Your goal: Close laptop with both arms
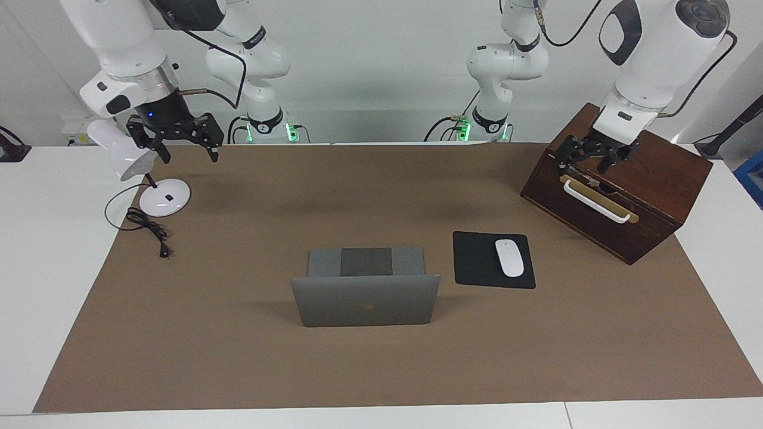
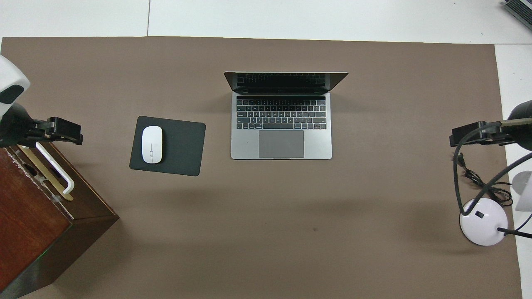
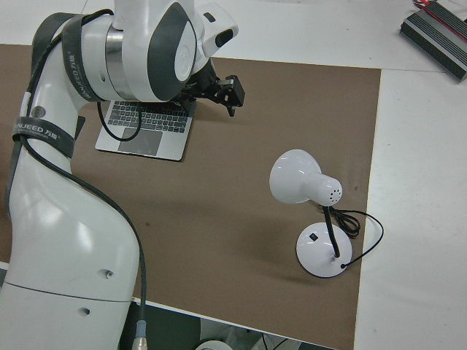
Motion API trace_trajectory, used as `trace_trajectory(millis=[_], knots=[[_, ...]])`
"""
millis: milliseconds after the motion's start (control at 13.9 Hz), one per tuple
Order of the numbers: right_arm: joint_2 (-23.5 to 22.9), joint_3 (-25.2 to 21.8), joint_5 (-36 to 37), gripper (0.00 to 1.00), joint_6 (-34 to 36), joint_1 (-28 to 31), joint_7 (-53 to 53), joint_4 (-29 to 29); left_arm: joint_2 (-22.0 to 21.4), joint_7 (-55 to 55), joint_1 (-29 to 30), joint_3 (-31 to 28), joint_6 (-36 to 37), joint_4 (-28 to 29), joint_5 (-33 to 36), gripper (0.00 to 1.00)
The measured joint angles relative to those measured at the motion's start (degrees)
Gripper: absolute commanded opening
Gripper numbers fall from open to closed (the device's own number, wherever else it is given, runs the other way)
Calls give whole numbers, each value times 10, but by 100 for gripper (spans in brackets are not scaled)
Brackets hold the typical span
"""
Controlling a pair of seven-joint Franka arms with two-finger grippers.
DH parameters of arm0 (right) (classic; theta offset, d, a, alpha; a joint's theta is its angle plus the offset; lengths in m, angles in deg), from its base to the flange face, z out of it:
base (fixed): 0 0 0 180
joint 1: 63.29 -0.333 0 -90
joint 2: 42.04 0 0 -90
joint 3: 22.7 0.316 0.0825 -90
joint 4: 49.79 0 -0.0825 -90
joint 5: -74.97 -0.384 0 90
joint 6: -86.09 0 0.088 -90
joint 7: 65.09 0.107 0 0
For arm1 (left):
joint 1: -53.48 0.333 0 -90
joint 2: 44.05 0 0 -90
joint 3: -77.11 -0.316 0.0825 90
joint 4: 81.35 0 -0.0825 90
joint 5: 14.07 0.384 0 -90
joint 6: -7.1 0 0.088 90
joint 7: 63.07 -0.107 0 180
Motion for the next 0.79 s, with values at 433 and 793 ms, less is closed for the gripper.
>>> trace_trajectory(millis=[433,793], knots=[[0,0,0,100,0,0,0,0,0,0,0,0,-1,0,0,100],[0,0,0,100,0,0,0,0,0,0,0,0,-7,0,-1,100]])
